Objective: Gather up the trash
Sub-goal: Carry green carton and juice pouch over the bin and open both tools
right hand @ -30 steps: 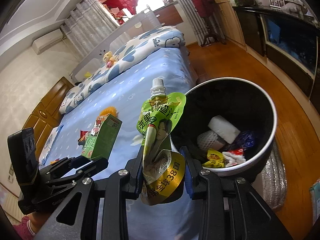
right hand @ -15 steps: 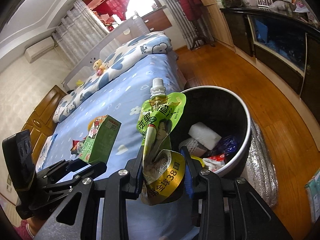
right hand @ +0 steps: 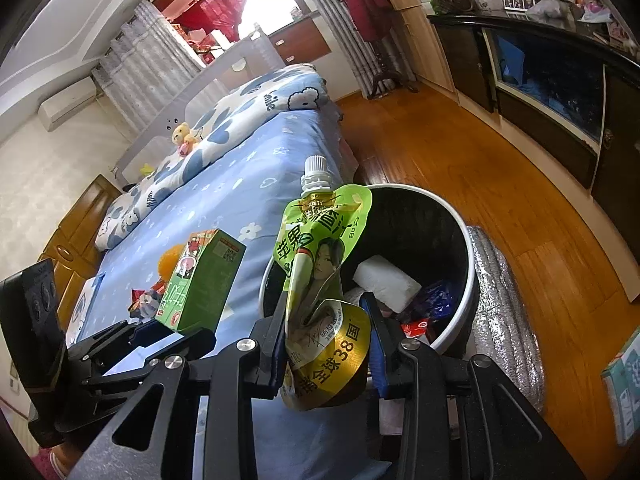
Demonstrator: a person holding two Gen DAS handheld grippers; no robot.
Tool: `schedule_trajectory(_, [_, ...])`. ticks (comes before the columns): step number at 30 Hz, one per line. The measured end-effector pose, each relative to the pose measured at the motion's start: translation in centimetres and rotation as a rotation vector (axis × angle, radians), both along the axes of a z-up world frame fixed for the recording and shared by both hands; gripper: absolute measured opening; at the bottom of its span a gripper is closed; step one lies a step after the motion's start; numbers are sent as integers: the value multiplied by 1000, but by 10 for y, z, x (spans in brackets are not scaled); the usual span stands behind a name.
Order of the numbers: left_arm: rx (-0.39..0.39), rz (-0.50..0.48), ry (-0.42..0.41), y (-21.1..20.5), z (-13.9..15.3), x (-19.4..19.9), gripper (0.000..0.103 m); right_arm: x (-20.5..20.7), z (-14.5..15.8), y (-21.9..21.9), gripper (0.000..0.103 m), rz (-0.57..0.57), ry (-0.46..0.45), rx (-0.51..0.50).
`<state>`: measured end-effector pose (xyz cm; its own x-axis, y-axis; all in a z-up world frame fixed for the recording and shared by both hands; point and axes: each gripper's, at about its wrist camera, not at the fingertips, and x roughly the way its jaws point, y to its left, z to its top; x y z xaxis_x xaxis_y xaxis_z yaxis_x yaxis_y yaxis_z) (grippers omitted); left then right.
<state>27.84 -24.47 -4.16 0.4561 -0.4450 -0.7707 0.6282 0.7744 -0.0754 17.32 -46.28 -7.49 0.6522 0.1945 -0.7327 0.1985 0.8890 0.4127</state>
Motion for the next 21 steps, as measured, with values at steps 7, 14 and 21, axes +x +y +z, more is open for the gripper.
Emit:
schedule_trajectory(7, [4,-7,4,-10,-3,3,49,6,-2,-3,33,-5,15,-12])
schedule_trajectory(14, [12,-7,12,-18,-4,7,49,8,-8,-8,33,-13,35,-19])
schedule_trajectory(21, [17,-12,19,-28,-3,12,49,12,-12,-14,33,-17,51,-21])
